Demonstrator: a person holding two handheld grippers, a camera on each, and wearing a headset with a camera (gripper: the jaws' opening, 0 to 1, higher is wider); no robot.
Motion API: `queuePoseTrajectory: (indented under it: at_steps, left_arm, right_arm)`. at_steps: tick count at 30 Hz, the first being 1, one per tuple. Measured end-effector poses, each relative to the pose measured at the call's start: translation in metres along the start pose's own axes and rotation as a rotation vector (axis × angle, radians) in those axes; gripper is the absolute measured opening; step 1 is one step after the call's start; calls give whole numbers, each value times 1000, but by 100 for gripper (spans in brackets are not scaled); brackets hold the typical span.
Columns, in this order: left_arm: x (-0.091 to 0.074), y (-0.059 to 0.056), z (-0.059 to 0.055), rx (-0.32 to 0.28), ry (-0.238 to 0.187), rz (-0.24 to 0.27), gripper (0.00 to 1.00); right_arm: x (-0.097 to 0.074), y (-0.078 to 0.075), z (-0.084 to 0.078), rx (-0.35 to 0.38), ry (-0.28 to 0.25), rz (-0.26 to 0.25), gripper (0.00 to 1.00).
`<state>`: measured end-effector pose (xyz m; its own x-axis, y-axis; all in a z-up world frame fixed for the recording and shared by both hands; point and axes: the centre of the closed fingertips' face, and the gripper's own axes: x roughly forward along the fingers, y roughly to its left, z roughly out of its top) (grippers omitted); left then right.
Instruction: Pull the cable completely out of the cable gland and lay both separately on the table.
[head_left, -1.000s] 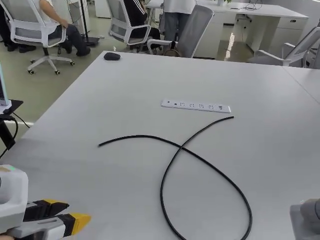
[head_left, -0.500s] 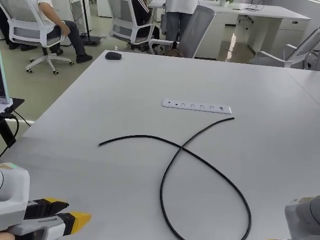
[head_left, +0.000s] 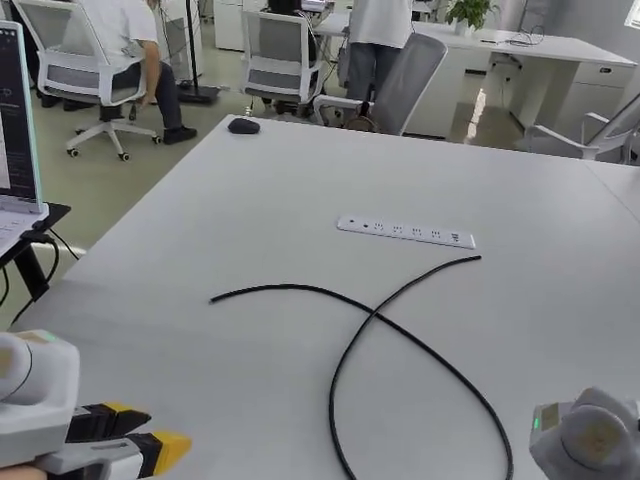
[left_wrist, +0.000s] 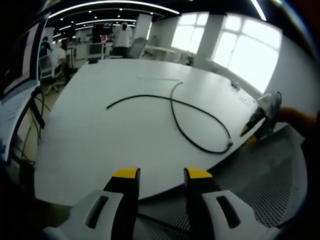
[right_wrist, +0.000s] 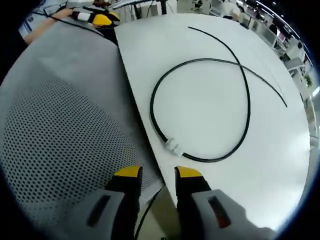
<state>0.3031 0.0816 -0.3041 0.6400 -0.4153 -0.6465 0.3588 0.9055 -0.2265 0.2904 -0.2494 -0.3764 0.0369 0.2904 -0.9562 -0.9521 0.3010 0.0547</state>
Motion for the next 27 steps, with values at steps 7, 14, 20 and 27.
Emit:
queuePoseTrajectory:
  at_steps: [7, 14, 20, 27]
  left_arm:
    - [1, -1, 0, 3, 4, -2, 36]
    - [0, -1, 1, -3, -1, 1, 36]
    - [1, -1, 2, -7, -4, 1, 35]
    - [2, -1, 1, -5, 1, 4, 35]
  right_arm:
    - [21, -13, 3, -223, -1, 15, 29]
    - [32, -24, 4, -342, 29, 17, 28]
    - [39, -26, 9, -399, 20, 30, 23]
    - [50, -24, 7, -452, 33, 37, 14]
